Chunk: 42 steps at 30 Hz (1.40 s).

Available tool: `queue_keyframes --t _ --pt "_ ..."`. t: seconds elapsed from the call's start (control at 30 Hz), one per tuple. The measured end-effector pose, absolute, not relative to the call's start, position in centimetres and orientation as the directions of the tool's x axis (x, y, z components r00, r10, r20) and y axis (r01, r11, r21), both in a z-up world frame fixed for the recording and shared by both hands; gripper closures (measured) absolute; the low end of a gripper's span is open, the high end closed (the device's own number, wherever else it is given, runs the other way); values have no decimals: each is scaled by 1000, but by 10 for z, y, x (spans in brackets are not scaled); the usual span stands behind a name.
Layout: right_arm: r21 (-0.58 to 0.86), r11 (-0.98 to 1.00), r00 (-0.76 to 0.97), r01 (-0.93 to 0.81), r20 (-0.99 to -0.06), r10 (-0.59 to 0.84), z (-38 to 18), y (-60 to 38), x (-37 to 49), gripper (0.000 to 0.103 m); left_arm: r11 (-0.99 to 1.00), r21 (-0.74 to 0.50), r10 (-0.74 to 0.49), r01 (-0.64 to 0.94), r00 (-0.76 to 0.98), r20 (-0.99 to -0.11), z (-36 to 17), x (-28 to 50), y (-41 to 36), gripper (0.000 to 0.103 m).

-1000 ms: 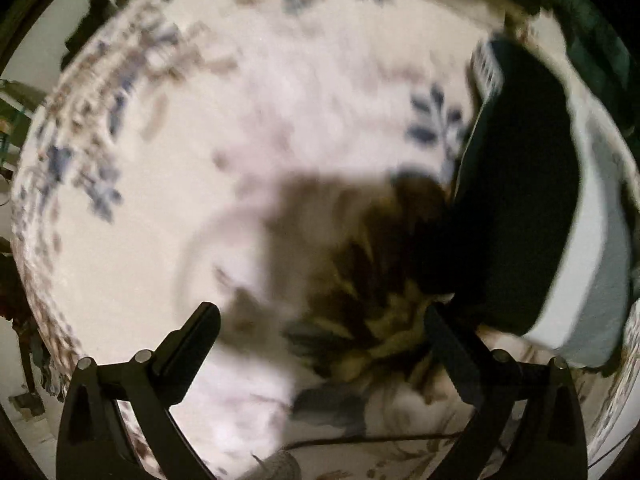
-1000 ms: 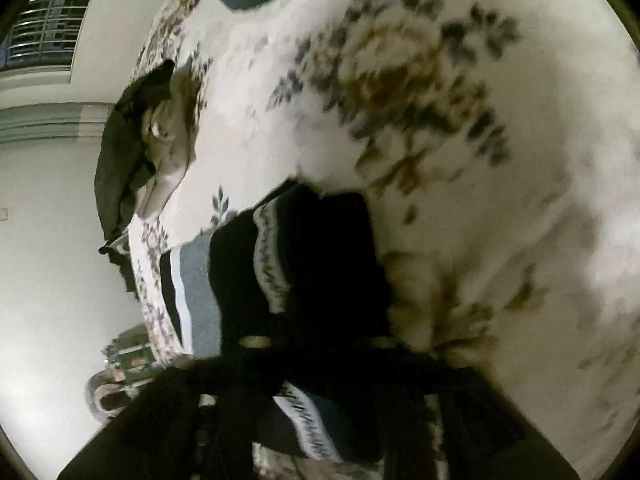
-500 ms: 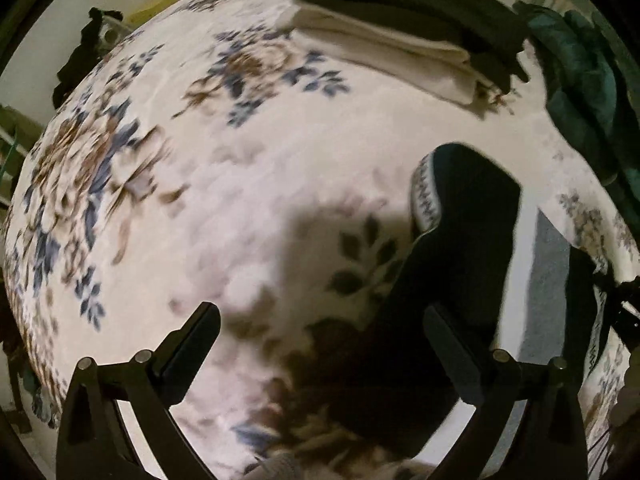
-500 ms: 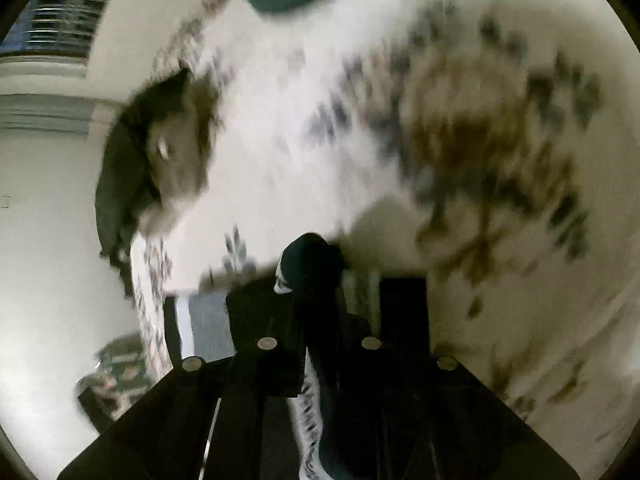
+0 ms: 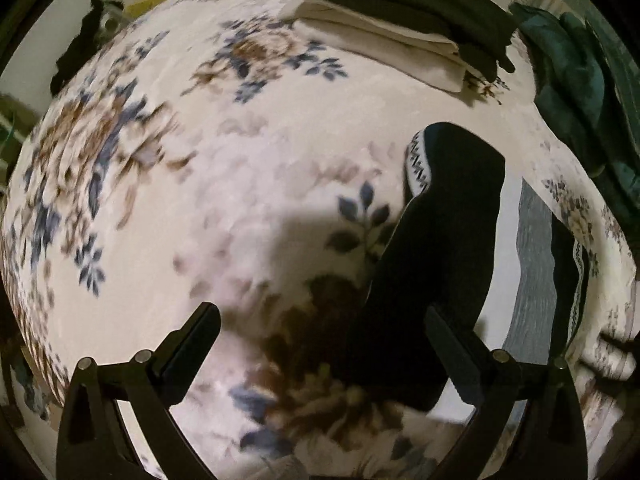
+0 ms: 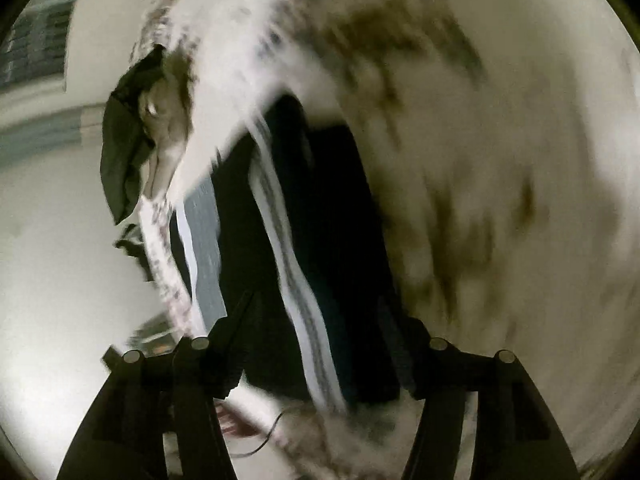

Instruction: Fold small clothes

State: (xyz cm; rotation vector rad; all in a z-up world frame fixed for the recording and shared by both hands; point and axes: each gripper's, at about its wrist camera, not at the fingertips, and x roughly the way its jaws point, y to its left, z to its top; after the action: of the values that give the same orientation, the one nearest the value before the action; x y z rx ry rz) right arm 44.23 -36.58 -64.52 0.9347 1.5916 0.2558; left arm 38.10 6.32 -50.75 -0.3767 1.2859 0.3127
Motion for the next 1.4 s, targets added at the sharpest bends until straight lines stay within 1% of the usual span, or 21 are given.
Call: queue_keyframes --t 0.1,0.17,0.23,0.3,0.37,0.4,0.43,0.47,0.5,0.63,0.77,0.83,0.87,0.9,0.93,0.97,1.0,1.03,1.13,1.2,1.4 --pt "613 598 -15 516 -692 722 -675 -359 406 41 856 -164 -62 -490 218 -974 -513 363 69 0" --pt "605 582 -23 544 -682 731 -688 -352 392 41 796 -271 -180 -542 214 -960 -523 350 70 0" --pt "617 542 13 571 -667 745 -693 -348 383 52 703 -385 -319 -598 219 -922 -542 343 70 0" --pt "632 502 42 590 -645 763 -694 -344 375 82 594 -478 -417 -647 261 -871 -559 341 70 3" --pt "639 495 81 588 -656 751 -686 -343 371 88 475 -566 -473 -674 347 -810 -572 341 71 30" --pt "637 505 91 582 -668 738 -680 -343 370 89 437 -587 -491 -682 366 -790 -578 343 70 74" --pt "632 524 97 571 -686 721 -672 -343 370 90 395 -596 -502 -699 380 -777 -582 344 70 82" --pt "625 541 104 563 -703 703 -664 -344 369 90 370 -593 -489 -715 393 -779 -580 342 71 87" --pt "619 560 108 552 -718 688 -653 -346 367 91 355 -602 -474 -715 418 -775 -572 340 72 96" --pt "584 638 105 501 -773 626 -624 -359 363 91 524 -572 -437 -631 377 -816 -542 347 60 95" --pt "495 739 -40 457 -818 573 -657 -348 366 90 559 -521 -474 -645 267 -839 -567 342 56 88" --pt "452 786 -124 422 -830 544 -671 -342 372 78 525 -537 -507 -660 264 -820 -566 336 65 73" --pt "454 798 -144 397 -828 542 -672 -340 377 64 520 -541 -506 -661 273 -818 -563 333 66 69" --pt "459 803 -138 381 -830 540 -670 -340 381 53 515 -556 -506 -653 292 -812 -556 331 70 55" --pt "481 801 -100 357 -832 545 -665 -344 387 48 516 -578 -505 -632 320 -801 -548 331 74 34" --pt "494 800 -54 339 -839 541 -659 -350 393 40 526 -594 -499 -609 344 -795 -540 333 77 28" --pt "505 798 -26 330 -840 542 -656 -354 398 36 543 -610 -491 -577 370 -788 -534 338 79 28" --pt "544 776 15 321 -822 570 -655 -360 405 34 582 -612 -481 -536 380 -790 -529 349 81 28" --pt "656 681 62 325 -733 677 -669 -369 428 34 684 -582 -461 -439 359 -812 -535 390 81 28" --pt "669 664 72 334 -721 690 -678 -367 446 34 718 -562 -452 -412 338 -825 -545 417 88 28" --pt "683 672 98 286 -718 689 -673 -359 488 34 703 -622 -563 -346 263 -783 -587 507 78 28"
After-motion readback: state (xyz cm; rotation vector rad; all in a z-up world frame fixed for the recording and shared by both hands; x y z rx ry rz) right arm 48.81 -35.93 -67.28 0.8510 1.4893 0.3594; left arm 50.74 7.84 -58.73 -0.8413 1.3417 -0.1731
